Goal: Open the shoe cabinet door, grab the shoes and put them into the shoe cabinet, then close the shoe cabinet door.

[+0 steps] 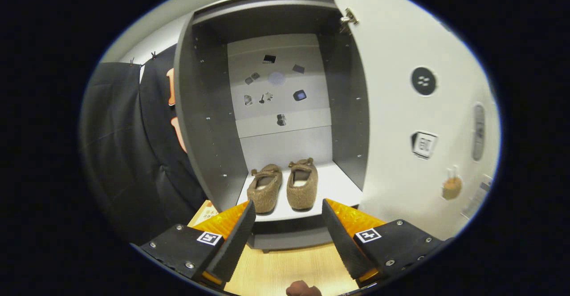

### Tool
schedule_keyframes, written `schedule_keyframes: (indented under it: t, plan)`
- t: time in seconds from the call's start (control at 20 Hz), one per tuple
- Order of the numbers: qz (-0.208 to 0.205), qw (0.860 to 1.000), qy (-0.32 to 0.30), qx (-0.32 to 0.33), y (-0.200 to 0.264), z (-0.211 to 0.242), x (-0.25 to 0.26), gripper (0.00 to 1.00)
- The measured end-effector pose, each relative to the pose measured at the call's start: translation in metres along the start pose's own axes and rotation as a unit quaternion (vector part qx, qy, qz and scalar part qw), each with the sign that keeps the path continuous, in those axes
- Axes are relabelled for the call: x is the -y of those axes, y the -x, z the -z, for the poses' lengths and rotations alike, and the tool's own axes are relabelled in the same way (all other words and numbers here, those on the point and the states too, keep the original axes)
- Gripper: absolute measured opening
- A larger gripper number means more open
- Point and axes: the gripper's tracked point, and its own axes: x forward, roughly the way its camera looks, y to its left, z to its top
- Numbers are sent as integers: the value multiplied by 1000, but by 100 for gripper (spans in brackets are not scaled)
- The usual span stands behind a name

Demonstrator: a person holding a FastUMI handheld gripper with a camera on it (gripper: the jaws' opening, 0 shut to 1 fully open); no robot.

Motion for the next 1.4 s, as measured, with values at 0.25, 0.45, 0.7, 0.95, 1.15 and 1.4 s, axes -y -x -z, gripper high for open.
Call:
schedule_keyframes:
  t: [0.25,0.45,0.7,0.95,1.15,1.4]
  plan:
    - [13,1000,-7,17,83,-8,27,94]
    - [-11,999,-3,35,130,-9,48,94]
    - [-68,997,16,22,171,12,74,94]
    - [-105,994,16,22,202,27,128,93]
    - [-90,996,2,28,204,29,188,94]
    - [-60,997,-14,40,196,17,242,95]
